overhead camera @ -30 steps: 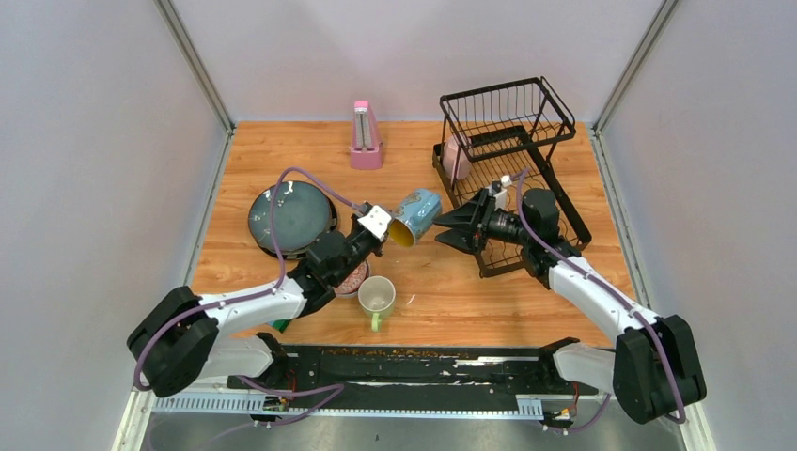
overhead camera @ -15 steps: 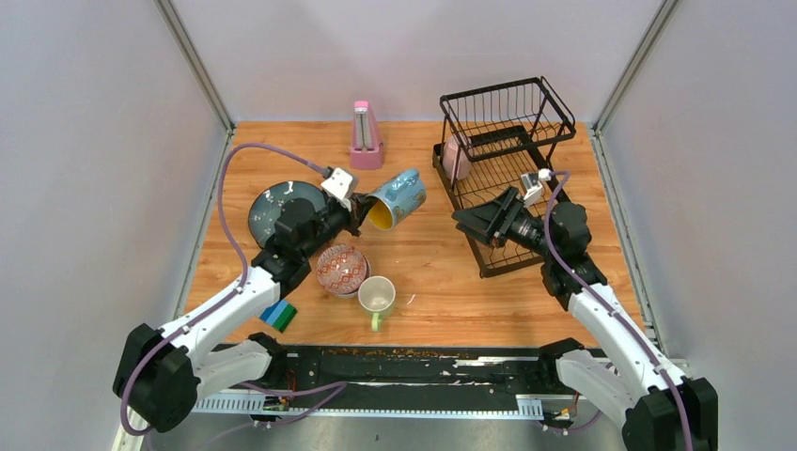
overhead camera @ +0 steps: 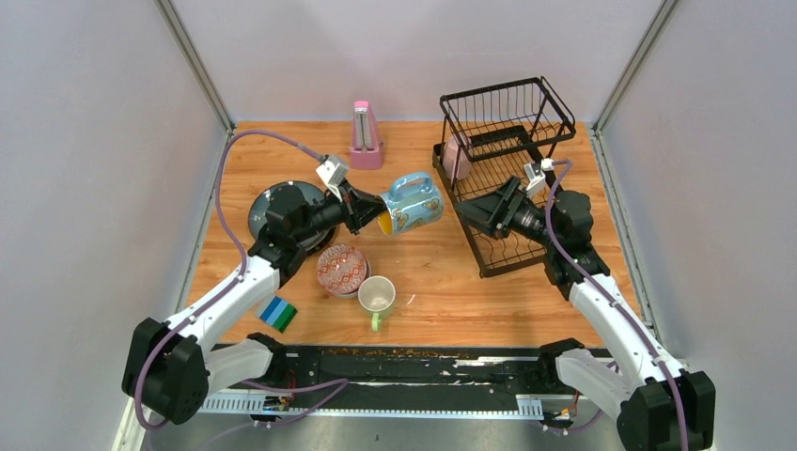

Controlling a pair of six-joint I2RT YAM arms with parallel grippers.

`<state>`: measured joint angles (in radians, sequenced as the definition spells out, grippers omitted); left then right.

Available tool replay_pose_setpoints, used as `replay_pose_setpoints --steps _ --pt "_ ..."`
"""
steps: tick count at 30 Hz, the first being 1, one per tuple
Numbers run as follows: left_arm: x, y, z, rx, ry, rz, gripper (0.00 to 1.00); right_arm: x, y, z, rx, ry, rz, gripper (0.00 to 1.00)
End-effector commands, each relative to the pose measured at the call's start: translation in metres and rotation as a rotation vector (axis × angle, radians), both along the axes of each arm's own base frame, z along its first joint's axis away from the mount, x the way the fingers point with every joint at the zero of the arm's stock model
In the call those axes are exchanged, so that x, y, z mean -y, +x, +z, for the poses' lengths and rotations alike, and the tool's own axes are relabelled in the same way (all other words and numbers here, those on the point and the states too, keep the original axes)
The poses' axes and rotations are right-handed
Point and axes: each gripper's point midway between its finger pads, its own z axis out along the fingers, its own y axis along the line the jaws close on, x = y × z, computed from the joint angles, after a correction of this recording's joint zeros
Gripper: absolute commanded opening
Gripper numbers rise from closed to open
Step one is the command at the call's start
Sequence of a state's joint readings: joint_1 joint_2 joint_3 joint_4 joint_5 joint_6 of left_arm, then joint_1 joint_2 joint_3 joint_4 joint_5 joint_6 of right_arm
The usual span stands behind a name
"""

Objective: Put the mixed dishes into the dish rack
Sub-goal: Turn the cup upside down in the dish rack.

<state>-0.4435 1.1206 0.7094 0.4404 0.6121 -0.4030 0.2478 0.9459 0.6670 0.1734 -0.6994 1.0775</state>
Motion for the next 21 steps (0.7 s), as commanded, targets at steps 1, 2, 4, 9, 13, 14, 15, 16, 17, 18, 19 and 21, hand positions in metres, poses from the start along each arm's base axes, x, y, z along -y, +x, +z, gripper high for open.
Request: replay_pose_setpoints --steps 1,2,4,9,13,14,15,16,17,18,19,21 --pt "-0.029 -0.007 0.079 0.455 -0.05 0.144 0.0 -0.004 -0.008 0.034 -0.042 0.086 0.058 0.79" --pt "-0.036 -0.001 0.073 0.49 0.013 0.193 0.0 -0.004 -0.008 0.037 -0.06 0.095 0.057 0.82" --pt "-0.045 0.001 0.076 0.561 0.09 0.241 0.0 -0.005 -0.007 0.038 -0.127 0.116 0.06 0.87" --pt "-0.05 -0.005 0.086 0.793 0.286 0.312 0.0 -0.016 -0.006 0.034 -0.274 0.139 0.165 0.96" --pt "-0.037 -0.016 0.087 0.932 0.431 0.313 0.0 -0.022 -0.005 0.034 -0.337 0.137 0.246 0.96" --pt "-0.039 -0.015 0.087 0.944 0.459 0.336 0.0 -0.023 -0.004 0.034 -0.35 0.135 0.247 0.96" --pt "-0.037 -0.019 0.09 0.987 0.492 0.344 0.0 -0.023 -0.003 0.033 -0.361 0.134 0.247 0.97" --pt "-0.036 -0.021 0.092 1.007 0.508 0.35 0.0 -0.024 -0.002 0.032 -0.38 0.133 0.248 0.99" --pt "-0.035 -0.023 0.095 1.044 0.536 0.362 0.0 -0.024 -0.001 0.029 -0.407 0.13 0.254 1.0" --pt "-0.034 -0.025 0.097 1.062 0.542 0.364 0.0 -0.025 -0.002 0.026 -0.444 0.125 0.271 1.0" --pt "-0.03 -0.03 0.101 1.098 0.551 0.357 0.0 -0.026 -0.003 0.023 -0.471 0.121 0.287 1.0" --pt "-0.029 -0.031 0.105 1.128 0.571 0.379 0.0 -0.027 -0.003 0.015 -0.52 0.107 0.304 1.0"
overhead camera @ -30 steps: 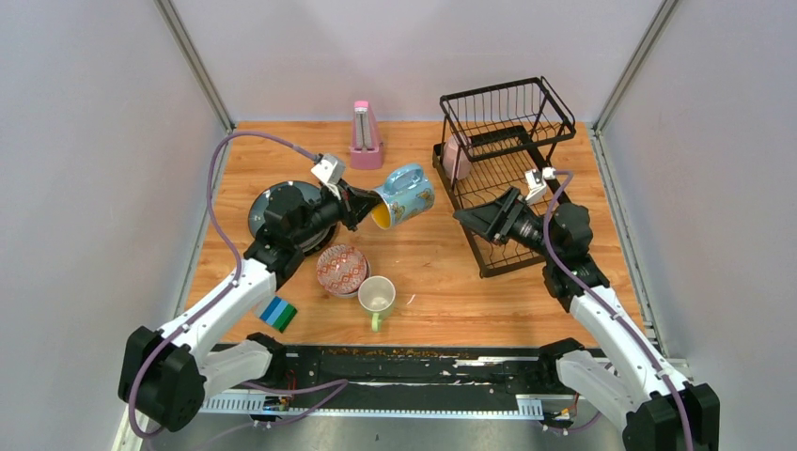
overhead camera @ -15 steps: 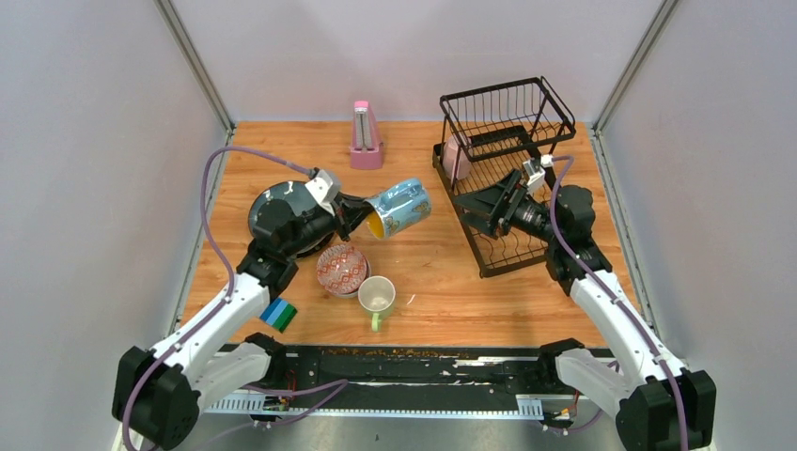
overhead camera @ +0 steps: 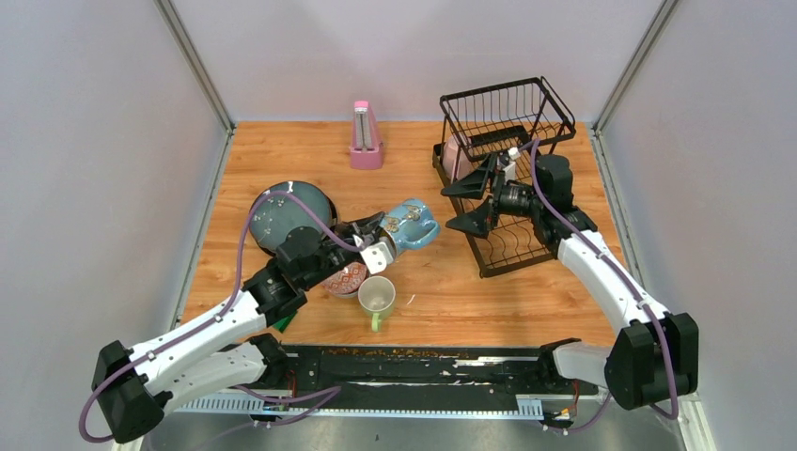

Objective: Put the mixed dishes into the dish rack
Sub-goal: Turn the cup upside down in the dish rack.

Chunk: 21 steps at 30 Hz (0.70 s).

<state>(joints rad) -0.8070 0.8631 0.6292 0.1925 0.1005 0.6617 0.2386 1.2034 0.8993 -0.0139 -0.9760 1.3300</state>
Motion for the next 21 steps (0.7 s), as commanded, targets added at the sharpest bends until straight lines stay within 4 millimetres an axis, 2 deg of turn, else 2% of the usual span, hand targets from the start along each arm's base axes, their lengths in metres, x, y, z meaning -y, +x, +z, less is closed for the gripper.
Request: replay_pose_setpoints --steps 1,8,11,17,21 --pt "-0.017 0.0 0.106 0.372 -0.074 0.112 0.0 -0.002 -0.005 0.001 -0.092 -0.008 0.078 1.0" --pt "-0.007 -0.007 0.116 0.448 -0.125 0.11 0.0 -0.004 -0.003 -0.023 -0.178 -0.03 0.115 1.0" --pt "0.0 -0.013 0.118 0.465 -0.136 0.094 0.0 -0.007 -0.004 -0.022 -0.176 -0.024 0.147 1.0" --pt "0.013 -0.018 0.115 0.482 -0.131 0.059 0.0 -0.01 -0.003 -0.004 -0.116 -0.003 0.163 1.0" --pt "0.018 -0.02 0.114 0.485 -0.129 0.049 0.0 -0.011 -0.001 -0.004 -0.12 0.005 0.174 1.0"
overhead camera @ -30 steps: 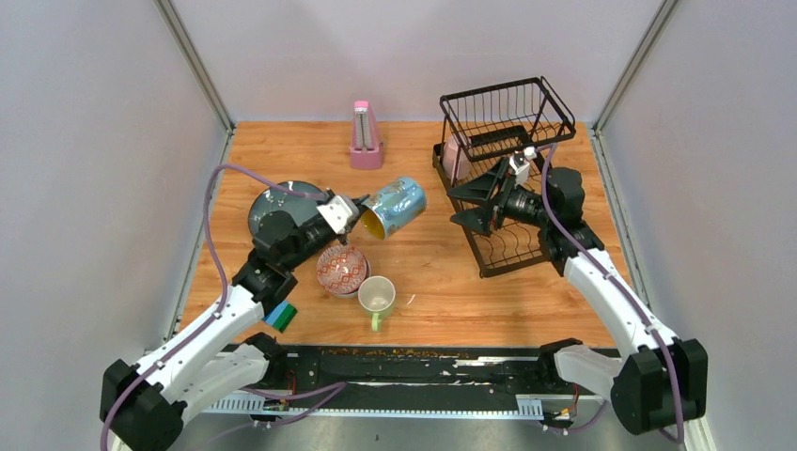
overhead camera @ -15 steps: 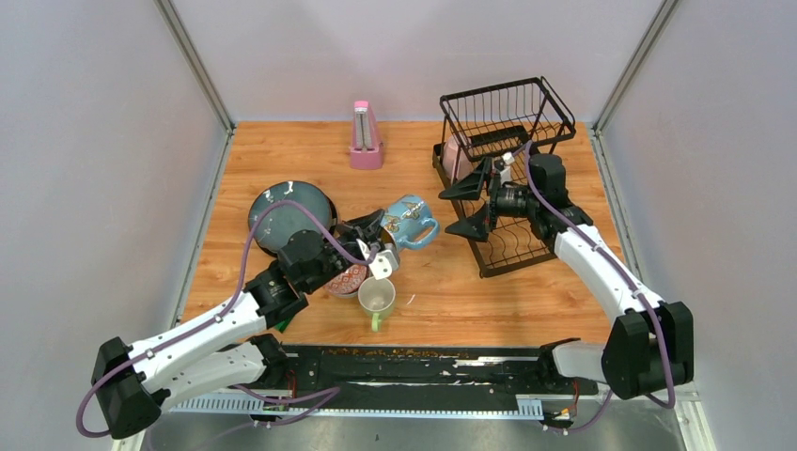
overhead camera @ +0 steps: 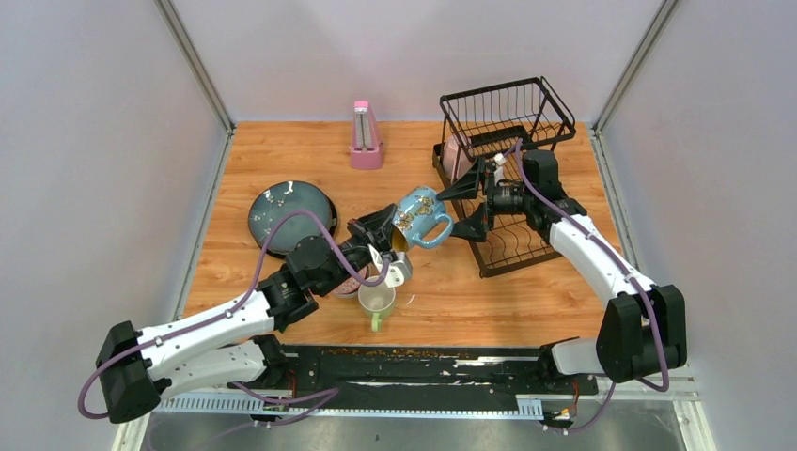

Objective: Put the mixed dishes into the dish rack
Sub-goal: Turn the cup upside down in the dish rack.

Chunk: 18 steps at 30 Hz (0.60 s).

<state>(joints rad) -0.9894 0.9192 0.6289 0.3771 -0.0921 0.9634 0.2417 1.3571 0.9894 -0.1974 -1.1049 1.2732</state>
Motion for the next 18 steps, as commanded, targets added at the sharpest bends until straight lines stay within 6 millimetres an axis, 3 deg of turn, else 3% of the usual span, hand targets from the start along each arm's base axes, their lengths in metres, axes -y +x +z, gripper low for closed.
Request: replay_pose_setpoints --steps 1,8,18 --pt "-0.006 -0.01 0.077 0.174 -0.214 -0.01 0.0 -0.004 -0.001 0.022 0.076 0.045 0.043 1.0" --pt "0.006 -0.015 0.078 0.168 -0.238 -0.053 0.0 -0.009 -0.002 0.027 0.089 0.07 0.068 1.0" --pt "0.019 -0.023 0.079 0.147 -0.263 -0.122 0.0 -0.011 -0.006 0.019 0.085 0.078 0.122 1.0"
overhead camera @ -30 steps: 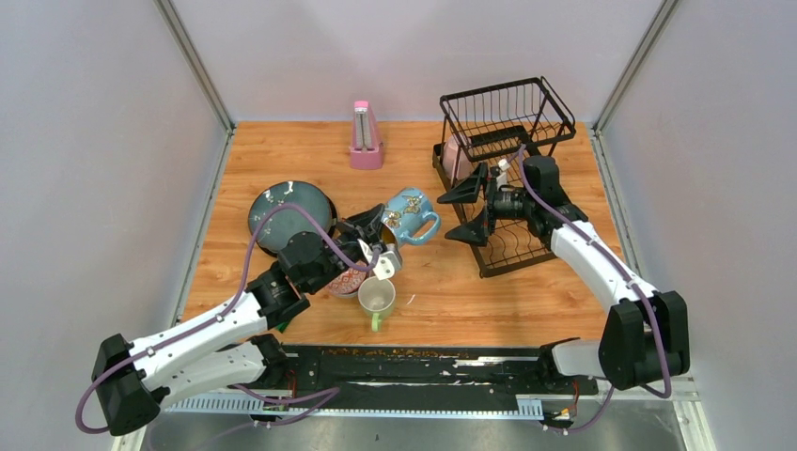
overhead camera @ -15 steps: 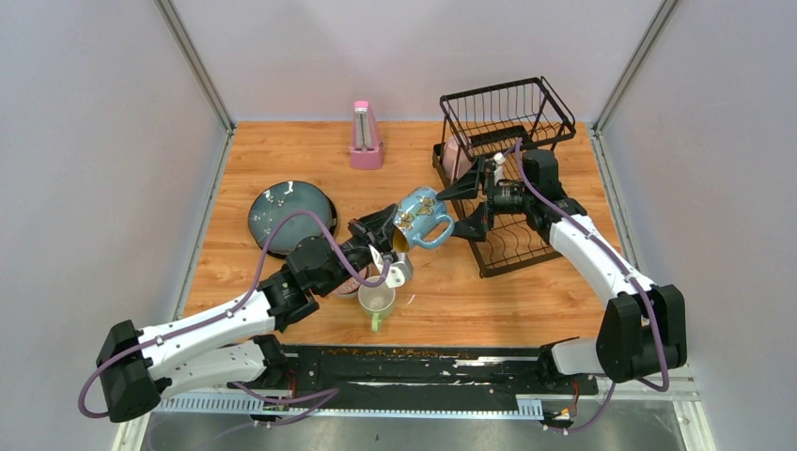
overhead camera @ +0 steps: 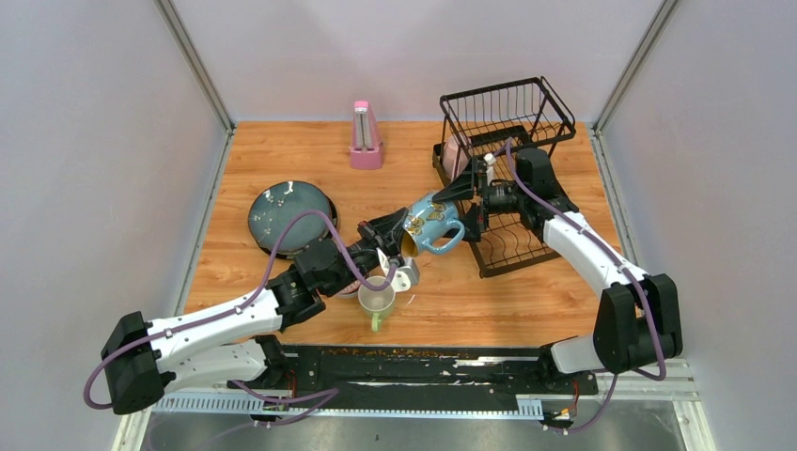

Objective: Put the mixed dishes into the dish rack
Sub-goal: Turn the cup upside down in the dish rack.

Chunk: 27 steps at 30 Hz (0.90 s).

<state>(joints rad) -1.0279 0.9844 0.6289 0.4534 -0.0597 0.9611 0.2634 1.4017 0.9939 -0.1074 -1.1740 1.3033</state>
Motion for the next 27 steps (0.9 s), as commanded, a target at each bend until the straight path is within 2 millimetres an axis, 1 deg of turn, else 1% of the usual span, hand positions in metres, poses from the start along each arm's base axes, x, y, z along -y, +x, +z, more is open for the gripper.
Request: replay_pose_setpoints --steps 1,6,9,10,13,16,18,22,23,24,25,26,27 --pt "-0.005 -0.015 0.083 0.128 -0.261 -0.054 0.0 -0.002 -0.002 0.015 0.07 0.035 0.049 1.0" --pt "0.0 -0.017 0.08 0.128 -0.249 -0.071 0.0 -0.002 -0.004 0.017 0.085 0.044 0.07 0.98" --pt "0.001 -0.016 0.079 0.132 -0.239 -0.067 0.0 -0.002 -0.006 0.02 0.094 0.05 0.082 0.93" --pt "0.001 -0.015 0.077 0.134 -0.233 -0.063 0.0 -0.001 -0.007 0.021 0.1 0.052 0.085 0.9" --pt "0.002 -0.012 0.074 0.131 -0.219 -0.052 0.0 0.0 -0.01 0.024 0.117 0.058 0.095 0.75" --pt "0.003 -0.011 0.071 0.13 -0.212 -0.051 0.0 0.0 -0.012 0.028 0.148 0.066 0.106 0.65" --pt "0.003 -0.011 0.07 0.126 -0.208 -0.05 0.0 0.0 -0.013 0.029 0.165 0.069 0.107 0.61" --pt "0.004 -0.009 0.065 0.103 -0.213 -0.046 0.0 0.001 -0.013 0.033 0.223 0.068 0.086 0.41" --pt "0.004 -0.009 0.064 0.096 -0.216 -0.044 0.02 0.001 -0.012 0.033 0.241 0.066 0.073 0.36" --pt "0.004 -0.009 0.062 0.08 -0.221 -0.044 0.05 0.001 -0.011 0.034 0.258 0.065 0.059 0.31" --pt "0.004 -0.008 0.061 0.071 -0.227 -0.042 0.08 0.001 -0.01 0.034 0.269 0.062 0.043 0.29" --pt "0.005 -0.008 0.057 0.049 -0.238 -0.047 0.14 0.001 -0.009 0.034 0.273 0.06 0.029 0.26" --pt "0.006 -0.008 0.054 0.028 -0.248 -0.05 0.18 0.001 -0.008 0.033 0.278 0.058 0.014 0.24"
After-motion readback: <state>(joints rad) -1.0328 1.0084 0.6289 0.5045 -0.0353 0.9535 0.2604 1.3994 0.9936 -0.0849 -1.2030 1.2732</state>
